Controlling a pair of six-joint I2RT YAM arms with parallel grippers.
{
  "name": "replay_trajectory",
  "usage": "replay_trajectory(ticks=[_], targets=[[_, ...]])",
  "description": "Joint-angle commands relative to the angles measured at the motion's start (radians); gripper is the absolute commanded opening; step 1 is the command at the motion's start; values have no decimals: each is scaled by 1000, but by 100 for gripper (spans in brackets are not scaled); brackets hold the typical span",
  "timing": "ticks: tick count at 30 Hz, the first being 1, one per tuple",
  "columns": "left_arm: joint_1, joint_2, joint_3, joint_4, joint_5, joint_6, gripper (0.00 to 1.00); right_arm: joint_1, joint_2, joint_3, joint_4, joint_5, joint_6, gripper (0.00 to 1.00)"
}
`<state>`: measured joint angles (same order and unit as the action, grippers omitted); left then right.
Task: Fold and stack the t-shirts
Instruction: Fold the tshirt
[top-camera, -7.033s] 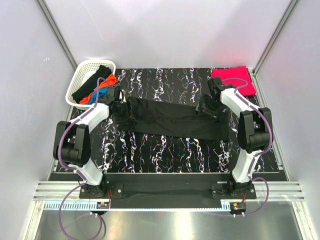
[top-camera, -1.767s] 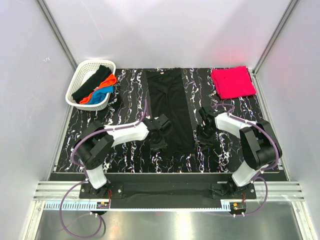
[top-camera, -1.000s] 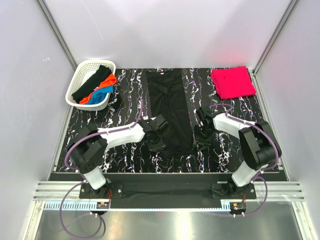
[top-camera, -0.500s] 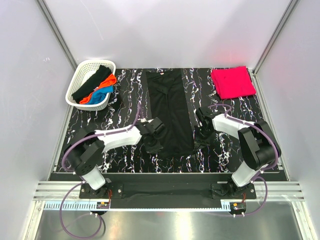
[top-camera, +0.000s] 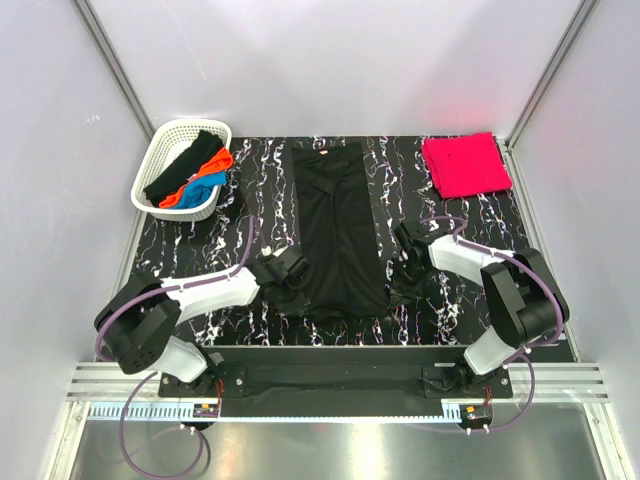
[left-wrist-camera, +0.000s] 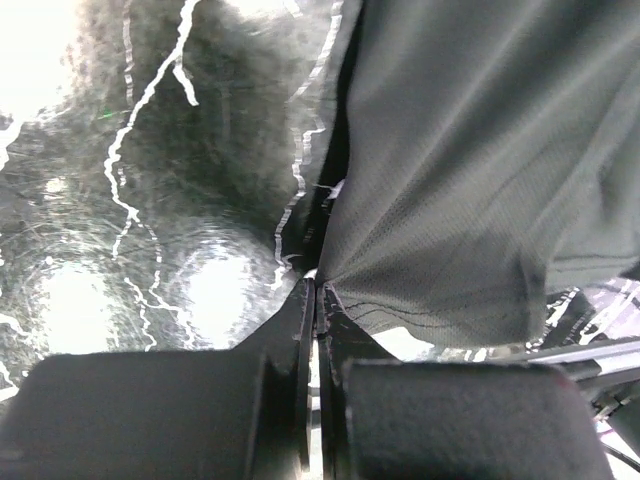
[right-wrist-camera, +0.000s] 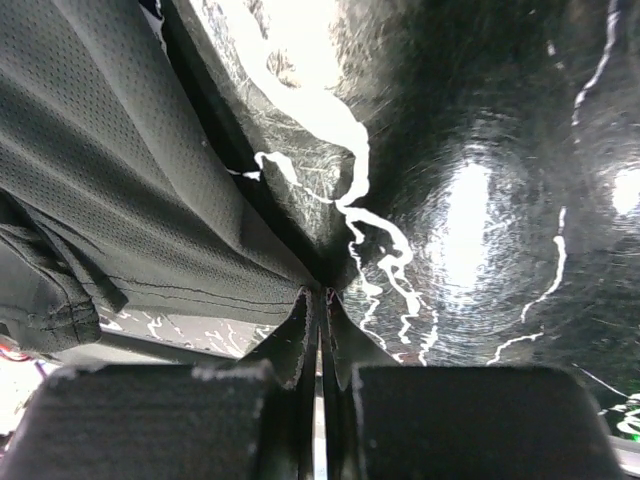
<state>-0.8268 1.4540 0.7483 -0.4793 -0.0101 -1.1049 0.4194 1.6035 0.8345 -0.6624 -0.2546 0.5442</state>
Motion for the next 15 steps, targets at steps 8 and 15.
replay_trajectory(ticks=[8, 15], targets=[[8, -73, -93, 114, 81, 7, 38, 10, -40, -37, 43, -110, -12, 6], [31, -303, -119, 100, 88, 138, 49, 10, -212, -17, -52, -72, -62, 49]])
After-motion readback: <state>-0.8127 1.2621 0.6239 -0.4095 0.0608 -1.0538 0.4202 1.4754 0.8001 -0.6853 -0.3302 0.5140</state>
